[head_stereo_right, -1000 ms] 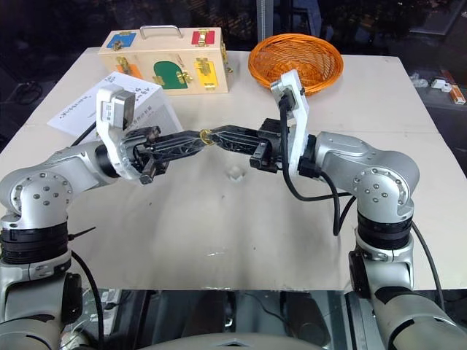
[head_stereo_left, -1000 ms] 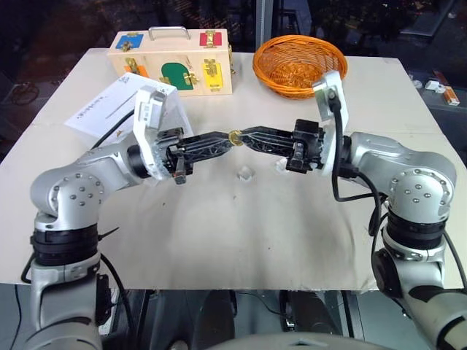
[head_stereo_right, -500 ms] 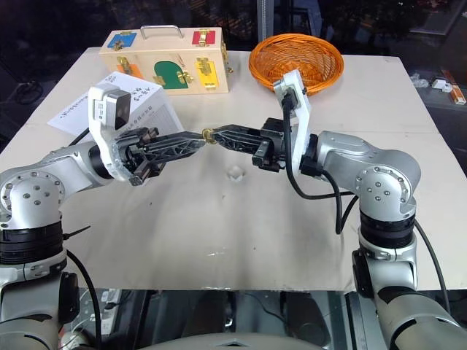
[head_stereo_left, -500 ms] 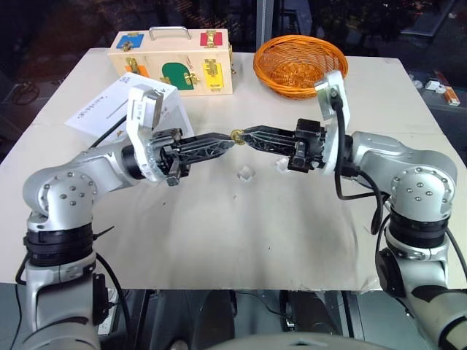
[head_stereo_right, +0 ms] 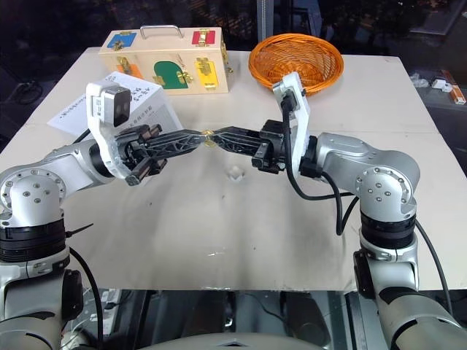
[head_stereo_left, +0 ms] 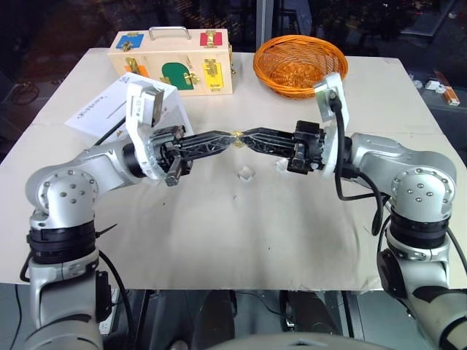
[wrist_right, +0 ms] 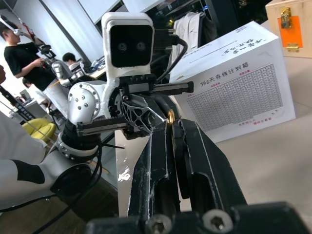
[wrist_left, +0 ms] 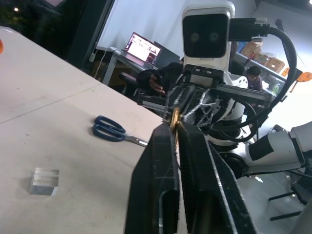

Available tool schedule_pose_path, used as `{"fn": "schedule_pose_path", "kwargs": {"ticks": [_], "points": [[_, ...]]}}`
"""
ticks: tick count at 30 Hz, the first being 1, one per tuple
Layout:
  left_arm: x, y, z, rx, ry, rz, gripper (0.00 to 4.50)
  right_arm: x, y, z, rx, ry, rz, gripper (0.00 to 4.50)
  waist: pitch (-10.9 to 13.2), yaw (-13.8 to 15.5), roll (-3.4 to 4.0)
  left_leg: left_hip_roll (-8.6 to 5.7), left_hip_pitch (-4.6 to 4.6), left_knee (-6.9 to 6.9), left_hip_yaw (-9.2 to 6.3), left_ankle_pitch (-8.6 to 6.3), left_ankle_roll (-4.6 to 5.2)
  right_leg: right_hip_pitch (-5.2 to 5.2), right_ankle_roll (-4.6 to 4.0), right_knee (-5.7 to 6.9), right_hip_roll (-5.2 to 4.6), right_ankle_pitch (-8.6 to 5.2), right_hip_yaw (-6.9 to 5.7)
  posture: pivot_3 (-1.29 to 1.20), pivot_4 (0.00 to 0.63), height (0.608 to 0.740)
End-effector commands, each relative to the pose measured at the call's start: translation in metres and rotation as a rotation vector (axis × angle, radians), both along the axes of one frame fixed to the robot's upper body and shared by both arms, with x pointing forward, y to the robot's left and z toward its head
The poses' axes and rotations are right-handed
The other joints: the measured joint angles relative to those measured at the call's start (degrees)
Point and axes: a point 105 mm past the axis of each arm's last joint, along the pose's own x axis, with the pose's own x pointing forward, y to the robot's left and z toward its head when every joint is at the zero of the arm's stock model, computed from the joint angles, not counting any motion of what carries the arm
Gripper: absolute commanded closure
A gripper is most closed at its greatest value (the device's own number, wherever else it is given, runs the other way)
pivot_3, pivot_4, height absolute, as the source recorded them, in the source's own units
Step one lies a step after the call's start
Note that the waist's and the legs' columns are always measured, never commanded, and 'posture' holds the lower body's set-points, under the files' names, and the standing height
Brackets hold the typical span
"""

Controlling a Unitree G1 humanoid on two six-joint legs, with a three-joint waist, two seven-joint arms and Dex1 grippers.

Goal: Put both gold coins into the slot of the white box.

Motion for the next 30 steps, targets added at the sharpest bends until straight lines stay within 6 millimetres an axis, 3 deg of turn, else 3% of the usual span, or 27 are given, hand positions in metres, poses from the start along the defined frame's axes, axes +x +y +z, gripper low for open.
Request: {"fn": "schedule_pose_path", "kwargs": {"ticks": [1, 5, 6, 10, 11, 12, 14, 15, 16, 19, 24, 30], "points": [[-0.005, 0.001, 0.013, -0.03, -0.047, -0.01, 4.44, -0.013, 0.006, 0.007, 0.015, -0.035, 0.056, 4.5, 0.0, 0.0, 0.0, 0.0, 0.0, 0.0, 0.0, 0.0, 0.0, 0.0, 0.0, 0.0, 0.0, 0.0, 0.0, 0.0, 0.15, 0.726], [-0.002, 0.008, 0.018, -0.053, -0.041, 0.028, 4.44, -0.007, 0.003, 0.012, 0.043, -0.076, 0.022, 4.5, 0.0, 0.0, 0.0, 0.0, 0.0, 0.0, 0.01, 0.0, 0.0, 0.0, 0.0, -0.01, 0.0, 0.0, 0.01, 0.0, 0.15, 0.726], [0.0, 0.013, 0.021, -0.061, -0.041, 0.054, 4.5, -0.004, -0.001, 0.015, 0.042, -0.111, -0.007, 3.91, 0.0, 0.0, 0.0, 0.0, 0.0, 0.0, 0.0, 0.0, 0.0, 0.0, 0.0, -0.01, 0.0, 0.0, 0.01, 0.0, 0.15, 0.726], [0.005, 0.033, 0.034, -0.072, -0.049, 0.157, 4.5, 0.009, -0.013, 0.015, -0.012, -0.212, -0.108, 2.36, 0.0, 0.0, -0.01, 0.0, 0.0, 0.0, -0.01, 0.0, 0.01, 0.0, 0.0, -0.01, 0.0, 0.0, 0.0, 0.0, 0.15, 0.726], [0.008, 0.04, 0.038, -0.071, -0.057, 0.192, 4.5, 0.013, -0.017, 0.017, -0.028, -0.243, -0.141, 2.2, 0.0, 0.0, -0.01, 0.0, 0.0, 0.0, -0.01, 0.0, 0.01, 0.0, 0.0, -0.02, 0.0, 0.0, 0.0, 0.0, 0.15, 0.726], [0.011, 0.051, 0.044, -0.064, -0.069, 0.247, 4.5, 0.016, -0.022, 0.021, -0.047, -0.292, -0.177, 1.53, 0.0, 0.1, -0.02, 0.0, -0.02, 0.0, 0.0, 0.0, 0.01, 0.0, 0.0, -0.04, -0.01, 0.0, -0.01, 0.0, 0.15, 0.726], [0.015, 0.064, 0.051, -0.058, -0.082, 0.303, 4.5, 0.019, -0.026, 0.025, -0.066, -0.347, -0.212, 0.67, 0.0, 0.0, -0.02, 0.0, -0.02, -0.01, -0.01, 0.0, 0.01, -0.01, 0.0, -0.05, 0.0, 0.0, -0.02, 0.0, 0.15, 0.726], [0.024, 0.082, 0.059, -0.04, -0.102, 0.404, 4.5, 0.018, -0.027, 0.028, -0.093, -0.395, -0.223, 0.23, 0.0, 0.0, -0.01, 0.0, -0.02, -0.02, -0.01, 0.0, 0.01, -0.02, 0.01, -0.06, 0.0, 0.0, -0.02, 0.0, 0.15, 0.726], [0.029, 0.096, 0.064, -0.027, -0.115, 0.473, 4.5, 0.017, -0.027, 0.03, -0.112, -0.426, -0.227, 0.05, 0.0, 0.0, -0.01, 0.0, -0.02, -0.02, 0.0, 0.0, 0.01, -0.02, 0.0, -0.04, 0.0, 0.0, -0.01, 0.0, 0.15, 0.726], [0.048, 0.144, 0.078, 0.112, -0.175, 0.736, 4.5, 0.009, -0.028, 0.034, -0.141, -0.478, -0.202, 0.05, 0.1, -0.1, 0.01, 0.0, -0.02, -0.04, -0.01, 0.0, 0.01, -0.07, 0.0, -0.04, 0.03, -0.01, -0.03, 0.0, 0.15, 0.726], [0.058, 0.183, 0.077, 0.251, -0.115, 0.85, 4.5, 0.011, -0.028, 0.029, -0.174, -0.528, -0.221, 0.05, 0.1, 0.4, 0.02, -0.02, -0.05, -0.14, 0.06, -0.01, 0.01, -0.08, -0.01, -0.16, 0.01, -0.02, -0.03, 0.0, 0.15, 0.726], [0.065, 0.198, 0.059, 0.401, -0.069, 0.869, 4.5, 0.01, -0.029, 0.024, -0.181, -0.545, -0.222, 0.05, 0.1, 1.4, 0.01, -0.01, -0.1, -0.1, 0.05, -0.01, 0.01, -0.1, -0.02, -0.14, 0.01, -0.02, -0.06, 0.0, 0.15, 0.726]]}}
